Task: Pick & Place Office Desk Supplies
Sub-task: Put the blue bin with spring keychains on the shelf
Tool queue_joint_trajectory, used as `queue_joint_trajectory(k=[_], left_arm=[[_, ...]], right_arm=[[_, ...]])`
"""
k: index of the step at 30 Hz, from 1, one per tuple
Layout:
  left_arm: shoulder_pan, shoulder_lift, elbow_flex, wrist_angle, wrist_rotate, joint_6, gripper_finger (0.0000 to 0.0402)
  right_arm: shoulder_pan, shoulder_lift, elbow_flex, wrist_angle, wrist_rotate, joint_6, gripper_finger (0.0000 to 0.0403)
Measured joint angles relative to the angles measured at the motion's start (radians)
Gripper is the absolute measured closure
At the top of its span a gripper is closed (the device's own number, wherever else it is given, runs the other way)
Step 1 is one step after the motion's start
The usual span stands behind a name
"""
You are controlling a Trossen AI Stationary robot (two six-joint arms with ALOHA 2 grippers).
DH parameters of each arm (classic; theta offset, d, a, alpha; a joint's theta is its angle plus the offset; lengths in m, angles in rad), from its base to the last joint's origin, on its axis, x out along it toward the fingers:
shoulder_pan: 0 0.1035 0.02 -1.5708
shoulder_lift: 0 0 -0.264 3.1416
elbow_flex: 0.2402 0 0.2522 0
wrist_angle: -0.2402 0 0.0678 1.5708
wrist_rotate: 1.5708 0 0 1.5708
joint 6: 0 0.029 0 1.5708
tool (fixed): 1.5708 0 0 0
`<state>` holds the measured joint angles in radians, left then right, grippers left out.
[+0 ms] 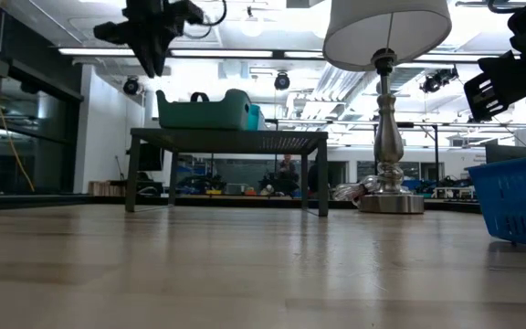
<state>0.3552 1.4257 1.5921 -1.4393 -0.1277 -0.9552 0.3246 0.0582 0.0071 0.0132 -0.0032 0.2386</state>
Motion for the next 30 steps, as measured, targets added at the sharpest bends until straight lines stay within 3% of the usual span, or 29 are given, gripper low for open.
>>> queue_joint_trajectory(k=[6, 17, 25, 30], left_arm=[[-0.084, -0.011, 0.0, 0.025, -0.09, 0.243, 0.034], [-0.215, -0.007, 0.0, 0.096, -0.039, 0.652, 0.034], [-0.37, -0.05, -0.003, 0.113, -0.095, 0.652, 0.0341], [-0.48, -0.139, -0.118, 0.201, -0.136, 0.599, 0.0341]], right_arm=[[0.0, 0.0, 0.0, 0.0, 0.0, 0.0, 0.0269], [0.0, 0.0, 0.0, 0.0, 0.0, 0.0, 0.0269], [0.0, 0.0, 0.0, 0.0, 0.0, 0.0, 0.0269], [0.0, 0.0, 0.0, 0.0, 0.0, 0.0, 0.0269]])
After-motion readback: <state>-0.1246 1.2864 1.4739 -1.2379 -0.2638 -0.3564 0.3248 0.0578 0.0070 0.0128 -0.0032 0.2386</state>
